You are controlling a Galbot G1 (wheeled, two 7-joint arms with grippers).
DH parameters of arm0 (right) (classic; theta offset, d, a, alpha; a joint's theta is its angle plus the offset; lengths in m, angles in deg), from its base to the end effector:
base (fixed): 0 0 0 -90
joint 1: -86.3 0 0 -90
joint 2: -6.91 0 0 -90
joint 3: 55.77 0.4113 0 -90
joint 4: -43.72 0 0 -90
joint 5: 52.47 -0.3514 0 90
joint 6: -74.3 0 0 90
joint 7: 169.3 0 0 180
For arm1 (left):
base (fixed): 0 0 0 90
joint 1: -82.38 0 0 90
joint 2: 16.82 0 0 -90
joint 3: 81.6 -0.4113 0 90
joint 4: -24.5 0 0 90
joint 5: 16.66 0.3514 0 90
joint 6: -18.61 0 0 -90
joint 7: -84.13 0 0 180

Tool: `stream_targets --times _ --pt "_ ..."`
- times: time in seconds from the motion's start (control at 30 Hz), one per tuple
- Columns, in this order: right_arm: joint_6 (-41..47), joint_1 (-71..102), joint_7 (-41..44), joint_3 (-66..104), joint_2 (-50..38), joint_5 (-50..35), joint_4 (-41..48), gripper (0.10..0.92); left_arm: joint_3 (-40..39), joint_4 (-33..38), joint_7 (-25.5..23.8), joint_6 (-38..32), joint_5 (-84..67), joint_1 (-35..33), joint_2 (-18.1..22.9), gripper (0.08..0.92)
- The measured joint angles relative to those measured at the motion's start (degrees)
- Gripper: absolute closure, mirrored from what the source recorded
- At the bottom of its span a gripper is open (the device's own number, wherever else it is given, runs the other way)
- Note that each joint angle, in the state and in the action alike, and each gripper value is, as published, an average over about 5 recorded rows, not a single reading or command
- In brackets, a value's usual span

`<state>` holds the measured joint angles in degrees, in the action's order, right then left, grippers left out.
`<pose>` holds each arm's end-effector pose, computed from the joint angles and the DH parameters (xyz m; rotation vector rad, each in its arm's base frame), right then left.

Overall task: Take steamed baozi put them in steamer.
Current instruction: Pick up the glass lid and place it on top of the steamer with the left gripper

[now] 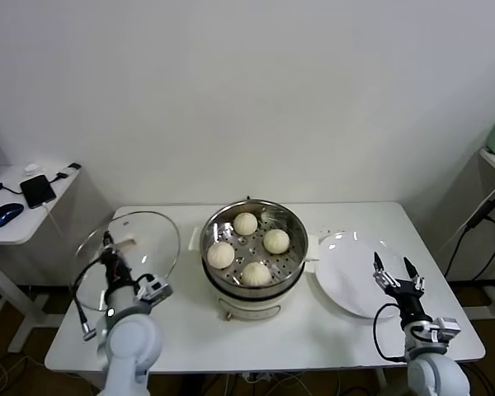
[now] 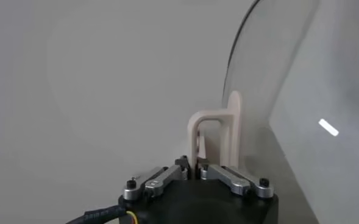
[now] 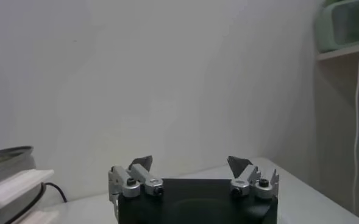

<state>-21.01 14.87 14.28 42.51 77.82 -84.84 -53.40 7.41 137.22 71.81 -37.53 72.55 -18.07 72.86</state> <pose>0.2216 -0.1677 -0.4237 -0.0899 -3.0752 -0.3131 0.2687 -0.0041 -0.3298 0.5383 -2.0334 -1.7668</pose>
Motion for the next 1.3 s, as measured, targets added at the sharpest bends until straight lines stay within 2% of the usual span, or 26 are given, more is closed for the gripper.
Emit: stream_targets --times 0.33,0.77,1.03,1.3 --pt "-0.05 0.47 -0.02 0.47 1.81 1.16 0.30 0.203 -11.62 1.52 -5.10 2.53 2.63 5.05 2.50 0.842" --pt "-0.15 0.43 -0.16 0.48 3.91 2.34 0.98 0.203 -27.80 -5.67 -6.53 6.45 -2.62 13.77 2.50 0.842" --pt "-0.18 0.29 -0.17 0.09 4.64 2.76 1.19 0.203 -32.72 -9.67 -6.08 7.78 -2.96 15.77 2.50 0.842" --pt "-0.43 0.40 -0.17 0.22 4.58 2.63 1.47 0.203 -33.85 -12.26 -5.23 7.32 -0.24 16.83 2.51 0.842"
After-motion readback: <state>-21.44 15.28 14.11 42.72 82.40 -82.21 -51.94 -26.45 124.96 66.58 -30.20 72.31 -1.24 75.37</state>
